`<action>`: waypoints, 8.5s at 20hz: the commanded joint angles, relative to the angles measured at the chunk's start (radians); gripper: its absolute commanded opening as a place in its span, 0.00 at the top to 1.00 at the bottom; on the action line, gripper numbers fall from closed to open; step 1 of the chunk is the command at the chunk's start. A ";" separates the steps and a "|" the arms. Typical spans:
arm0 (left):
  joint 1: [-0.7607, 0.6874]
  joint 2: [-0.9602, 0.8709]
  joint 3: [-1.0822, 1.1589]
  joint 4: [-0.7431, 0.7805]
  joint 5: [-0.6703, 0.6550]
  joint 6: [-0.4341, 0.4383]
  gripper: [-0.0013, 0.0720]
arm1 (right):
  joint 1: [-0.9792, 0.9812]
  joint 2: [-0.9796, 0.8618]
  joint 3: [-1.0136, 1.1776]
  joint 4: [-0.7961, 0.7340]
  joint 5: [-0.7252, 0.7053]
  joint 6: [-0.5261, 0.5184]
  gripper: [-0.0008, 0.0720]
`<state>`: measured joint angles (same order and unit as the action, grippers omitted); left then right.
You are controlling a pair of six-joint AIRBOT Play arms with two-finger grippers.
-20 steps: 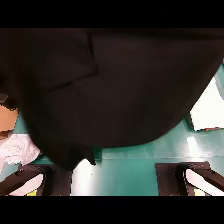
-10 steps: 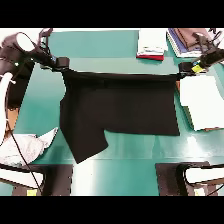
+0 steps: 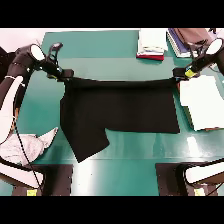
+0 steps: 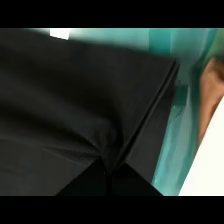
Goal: Fold the shirts.
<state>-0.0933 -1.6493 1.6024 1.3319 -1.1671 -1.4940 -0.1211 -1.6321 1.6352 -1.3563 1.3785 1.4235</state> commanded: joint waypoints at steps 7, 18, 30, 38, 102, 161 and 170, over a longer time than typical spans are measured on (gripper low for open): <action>0.000 0.066 -0.099 0.087 -0.100 -0.063 0.25 | -0.004 0.060 -0.128 0.054 0.030 -0.003 0.46; 0.000 0.733 -0.985 0.056 0.000 -0.212 0.24 | 0.002 0.513 -0.467 0.188 -0.025 -0.011 0.46; 0.000 0.795 -1.184 -0.338 0.197 -0.127 0.25 | 0.002 0.653 -0.519 0.188 -0.053 -0.011 0.47; 0.000 0.796 -1.085 -0.333 0.135 -0.067 0.95 | -0.219 0.723 -0.673 0.176 0.021 -0.046 0.47; -0.038 0.319 -0.325 -0.168 0.165 -0.049 0.95 | -0.397 0.130 -0.545 0.400 -0.100 -0.248 0.26; 0.079 0.330 0.201 -0.041 -0.017 -0.042 0.95 | 0.822 -0.047 0.132 0.637 -0.535 -0.253 0.57; -0.069 0.330 0.199 -0.045 0.024 -0.011 0.95 | 0.301 0.104 -0.400 0.630 -0.327 -0.203 0.23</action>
<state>-0.1303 -1.3205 1.8011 1.2903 -1.1526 -1.5127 0.3206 -1.5394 1.3640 -0.7322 0.9821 1.1946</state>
